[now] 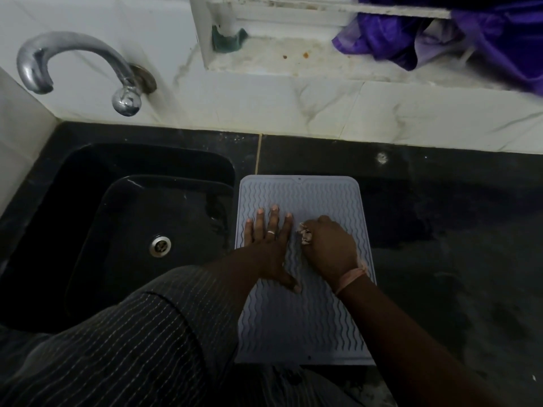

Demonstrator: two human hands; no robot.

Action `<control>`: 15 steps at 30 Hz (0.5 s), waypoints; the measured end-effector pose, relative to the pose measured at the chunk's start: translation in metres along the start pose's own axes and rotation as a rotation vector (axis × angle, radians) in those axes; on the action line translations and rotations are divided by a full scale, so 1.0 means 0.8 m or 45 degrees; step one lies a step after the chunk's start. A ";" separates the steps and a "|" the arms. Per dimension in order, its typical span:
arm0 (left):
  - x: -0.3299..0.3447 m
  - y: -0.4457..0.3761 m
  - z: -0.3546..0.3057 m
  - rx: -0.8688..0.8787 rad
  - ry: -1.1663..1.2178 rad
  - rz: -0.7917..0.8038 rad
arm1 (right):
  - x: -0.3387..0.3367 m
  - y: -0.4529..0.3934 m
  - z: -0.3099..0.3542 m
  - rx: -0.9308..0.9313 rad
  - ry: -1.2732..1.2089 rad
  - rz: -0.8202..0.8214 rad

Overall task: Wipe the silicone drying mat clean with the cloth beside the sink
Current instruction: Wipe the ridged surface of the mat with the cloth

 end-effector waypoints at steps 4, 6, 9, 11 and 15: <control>0.002 -0.001 0.000 -0.003 -0.004 -0.026 | 0.012 0.040 0.002 0.001 -0.008 0.026; 0.001 0.001 0.000 -0.005 -0.007 -0.027 | 0.022 0.049 -0.001 0.016 -0.042 -0.004; 0.000 0.001 -0.001 0.005 -0.007 -0.017 | 0.023 0.041 -0.003 0.013 -0.031 -0.089; 0.000 0.001 -0.001 0.011 -0.004 -0.008 | 0.018 0.032 -0.003 -0.002 -0.008 -0.150; 0.000 0.002 0.000 0.006 -0.006 -0.009 | 0.006 0.003 -0.005 -0.022 -0.030 -0.168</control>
Point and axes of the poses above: each hand's wrist, its own y-axis away from the middle knuckle, its own x-axis out of the palm, z = x × y, the point moved 4 cm from there along -y, towards the middle knuckle, and after that the axes turned 13 degrees about z, right-handed, at the moved point
